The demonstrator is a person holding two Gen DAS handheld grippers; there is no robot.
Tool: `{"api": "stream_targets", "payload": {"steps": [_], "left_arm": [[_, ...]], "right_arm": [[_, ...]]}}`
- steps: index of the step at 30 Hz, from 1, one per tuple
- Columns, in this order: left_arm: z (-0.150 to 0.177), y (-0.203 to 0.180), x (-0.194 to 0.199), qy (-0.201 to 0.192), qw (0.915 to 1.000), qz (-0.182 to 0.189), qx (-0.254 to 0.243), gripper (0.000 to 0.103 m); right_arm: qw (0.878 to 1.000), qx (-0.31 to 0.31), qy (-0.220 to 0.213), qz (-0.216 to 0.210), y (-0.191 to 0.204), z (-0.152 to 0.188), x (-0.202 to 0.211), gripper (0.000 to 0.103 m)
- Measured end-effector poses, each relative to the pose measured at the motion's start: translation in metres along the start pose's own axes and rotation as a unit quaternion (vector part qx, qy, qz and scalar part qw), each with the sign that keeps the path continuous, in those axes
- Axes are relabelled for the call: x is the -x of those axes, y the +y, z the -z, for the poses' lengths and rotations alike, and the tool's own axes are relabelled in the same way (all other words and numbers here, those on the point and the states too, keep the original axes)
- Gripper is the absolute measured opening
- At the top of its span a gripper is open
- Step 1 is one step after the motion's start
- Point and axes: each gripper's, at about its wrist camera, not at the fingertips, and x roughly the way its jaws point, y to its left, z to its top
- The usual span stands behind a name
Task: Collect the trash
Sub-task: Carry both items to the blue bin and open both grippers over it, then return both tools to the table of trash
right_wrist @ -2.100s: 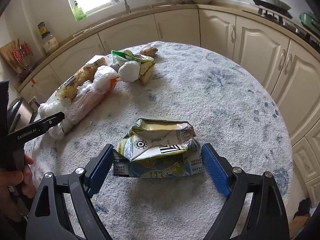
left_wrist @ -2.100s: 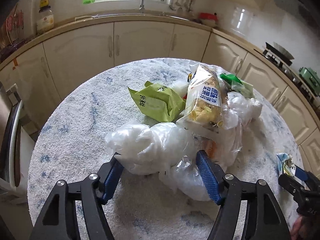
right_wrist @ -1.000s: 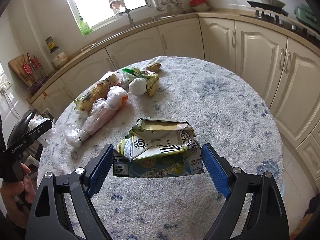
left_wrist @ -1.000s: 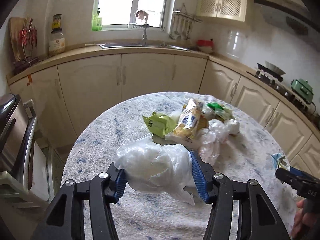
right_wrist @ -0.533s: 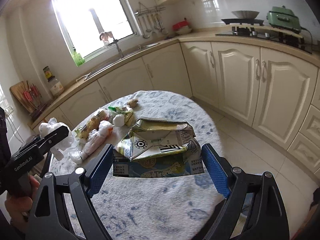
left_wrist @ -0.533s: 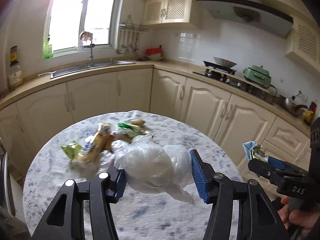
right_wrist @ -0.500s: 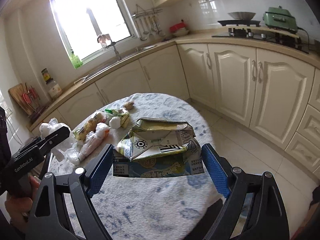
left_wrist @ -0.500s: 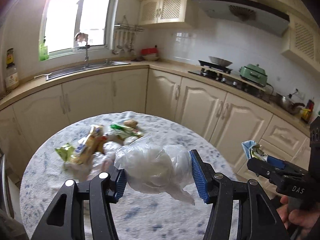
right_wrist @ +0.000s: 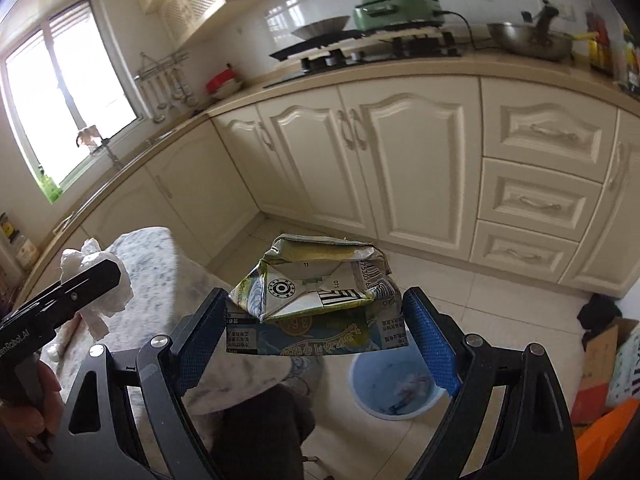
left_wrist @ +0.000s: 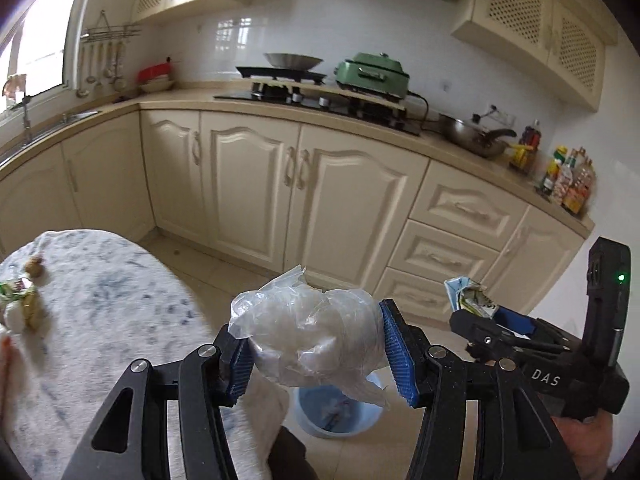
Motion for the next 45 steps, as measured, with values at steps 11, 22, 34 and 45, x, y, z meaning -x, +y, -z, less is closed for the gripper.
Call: {"api": "stream_targets", "payload": {"steps": [11,22,34,45], "left_arm": [[-0.008,-0.017,-0.186,0.173,0.9849,0.013,0.008,0.053],[-0.03,-0.022,-0.312,0.239,0.9706,-0.017,0.018,0.082],[-0.043,-0.036,-0.242,0.175,0.9829,-0.057,0.006,0.099],[-0.029,-0.005,-0.033,0.037,0.9958,-0.08,0.024,0.101]], "right_arm": [[0.992,-0.085,0.091,0.019,-0.101,0.031,-0.099,0.089],[0.972,-0.178,0.152,0.013,-0.166,0.065,-0.174,0.099],[0.97,-0.207,0.123,0.039,-0.17,0.071,-0.136,0.103],[0.991,-0.128,0.043,0.019,-0.068,0.02,-0.056,0.103]]}}
